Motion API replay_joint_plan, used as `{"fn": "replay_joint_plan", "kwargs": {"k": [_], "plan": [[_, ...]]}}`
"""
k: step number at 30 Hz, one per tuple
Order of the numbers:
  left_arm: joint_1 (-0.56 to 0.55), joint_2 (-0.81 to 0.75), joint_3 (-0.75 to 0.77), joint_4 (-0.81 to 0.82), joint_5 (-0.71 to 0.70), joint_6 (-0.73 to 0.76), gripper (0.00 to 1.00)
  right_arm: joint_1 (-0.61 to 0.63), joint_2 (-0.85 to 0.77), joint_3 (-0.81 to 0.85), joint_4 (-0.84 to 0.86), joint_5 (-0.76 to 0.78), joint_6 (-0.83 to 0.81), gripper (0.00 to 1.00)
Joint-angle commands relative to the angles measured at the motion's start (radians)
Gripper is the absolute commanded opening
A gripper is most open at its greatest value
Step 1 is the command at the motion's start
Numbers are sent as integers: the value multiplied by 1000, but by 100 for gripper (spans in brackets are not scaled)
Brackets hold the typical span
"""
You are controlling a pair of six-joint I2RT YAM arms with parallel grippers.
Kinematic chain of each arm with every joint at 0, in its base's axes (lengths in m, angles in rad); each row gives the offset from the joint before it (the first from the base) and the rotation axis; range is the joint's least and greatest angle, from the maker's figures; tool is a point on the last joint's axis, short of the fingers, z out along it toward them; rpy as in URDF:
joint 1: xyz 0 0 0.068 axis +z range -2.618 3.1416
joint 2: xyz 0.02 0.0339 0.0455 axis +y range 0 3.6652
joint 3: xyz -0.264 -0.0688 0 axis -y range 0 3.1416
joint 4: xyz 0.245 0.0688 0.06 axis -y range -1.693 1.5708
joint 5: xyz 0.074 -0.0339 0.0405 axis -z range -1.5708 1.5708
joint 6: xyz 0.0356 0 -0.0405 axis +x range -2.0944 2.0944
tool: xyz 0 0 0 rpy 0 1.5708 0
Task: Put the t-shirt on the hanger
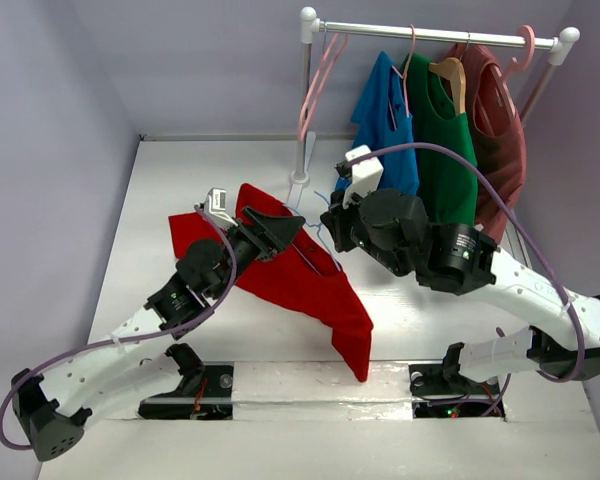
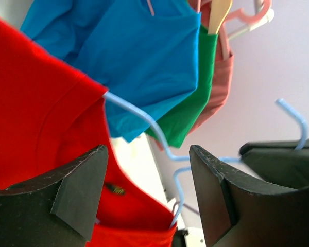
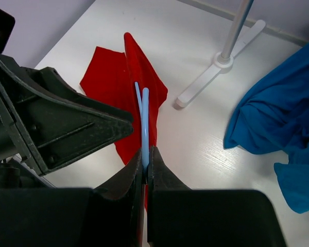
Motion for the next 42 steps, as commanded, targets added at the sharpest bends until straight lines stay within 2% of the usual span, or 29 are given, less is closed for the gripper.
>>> {"fn": "replay_joint_plan", "kwargs": {"k": [1,7,10,12,16,18,20,23,24,27,34,38,42], "plan": [[-4,23,21,123,-21,-29,61,4,-16,-12,87,-10,16,0],[-4,68,-6,213,-39,-75,56,4,-19,-45,116,-28,31,0],[-13,97,-11,244,-47,-100,48,4,-25,-61,145,-40,36,0],[-13,103,-17,256,-68,-111,35,4,-20,-67,157,-50,39,0],[-13,106,-41,296,-84,-138,17,4,-26,-93,196,-82,45,0],[-13,108,-64,325,-82,-167,3,4,-25,-105,211,-83,57,0],[-13,109,-75,350,-82,-190,0,4,-23,-119,226,-103,68,0],[-13,91,-110,385,-73,-247,0,4,-61,-179,272,-140,85,32],[-13,74,-127,409,-75,-271,0,4,-80,-199,298,-145,92,54],[-13,51,-126,425,-85,-290,0,4,-176,-286,341,-166,116,74],[5,39,-46,399,-64,-281,0,4,-413,-545,397,-202,146,90],[5,46,-23,394,-49,-275,0,4,-428,-602,380,-238,143,89],[14,62,-17,414,-27,-284,0,4,-332,-590,328,-226,145,85]]}}
